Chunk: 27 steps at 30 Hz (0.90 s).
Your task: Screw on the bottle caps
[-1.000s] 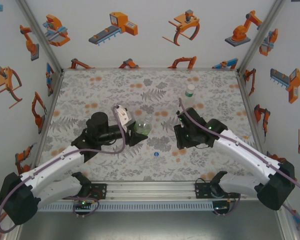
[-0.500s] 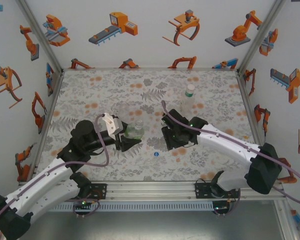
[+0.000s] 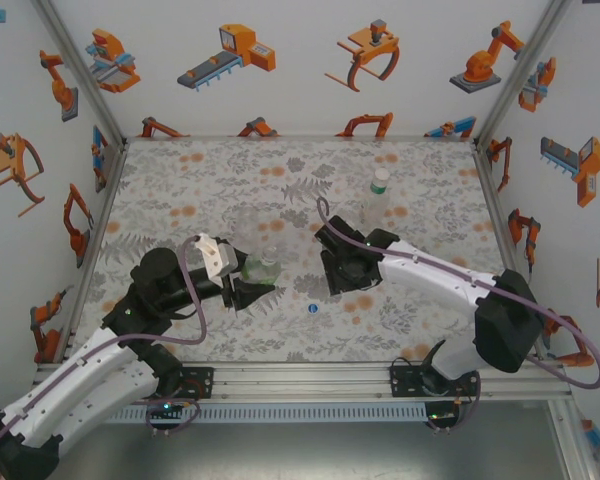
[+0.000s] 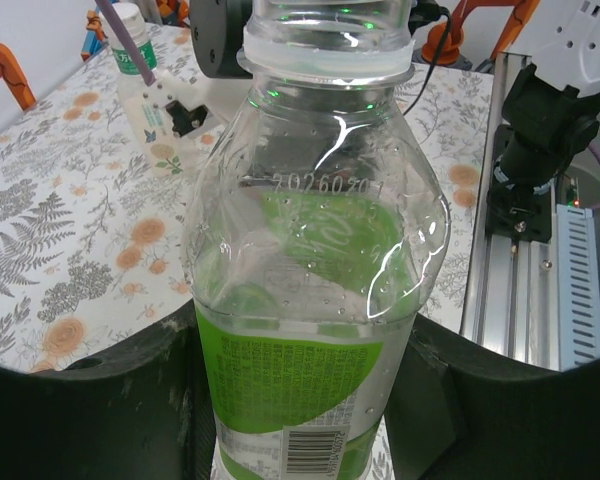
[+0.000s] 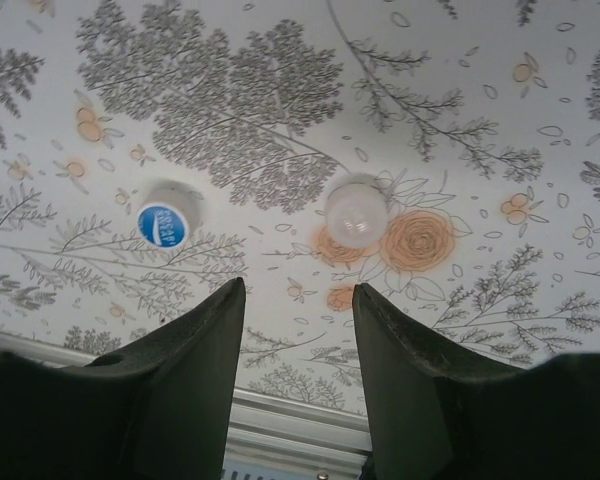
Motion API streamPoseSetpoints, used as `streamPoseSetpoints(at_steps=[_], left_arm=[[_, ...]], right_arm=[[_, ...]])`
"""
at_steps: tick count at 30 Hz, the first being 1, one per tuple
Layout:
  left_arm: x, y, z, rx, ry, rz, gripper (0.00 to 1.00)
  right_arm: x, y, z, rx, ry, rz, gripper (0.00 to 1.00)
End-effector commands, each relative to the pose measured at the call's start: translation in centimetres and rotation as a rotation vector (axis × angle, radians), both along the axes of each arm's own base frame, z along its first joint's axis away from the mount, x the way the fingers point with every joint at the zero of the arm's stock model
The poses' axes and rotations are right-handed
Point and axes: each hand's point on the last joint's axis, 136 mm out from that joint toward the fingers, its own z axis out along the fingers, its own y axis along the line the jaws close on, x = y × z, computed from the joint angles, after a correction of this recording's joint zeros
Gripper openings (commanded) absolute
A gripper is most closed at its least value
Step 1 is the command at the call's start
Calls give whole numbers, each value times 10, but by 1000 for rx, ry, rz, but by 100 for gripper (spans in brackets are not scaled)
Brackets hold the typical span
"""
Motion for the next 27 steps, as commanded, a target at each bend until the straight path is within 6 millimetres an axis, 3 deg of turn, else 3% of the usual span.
streamPoseSetpoints(at_steps=[1,12,27], left_arm=[[-1,1,0,-3,-5,1,0],[4,-4,-3,-1,22,1,0],[11,-11,-5,3,49,0,0]], right_arm=[[3,-15,-16,-21,19,-51,47],[1,-25,-48,-29,81,-76,48],[6,-27,-72,-42,107,-84,47]])
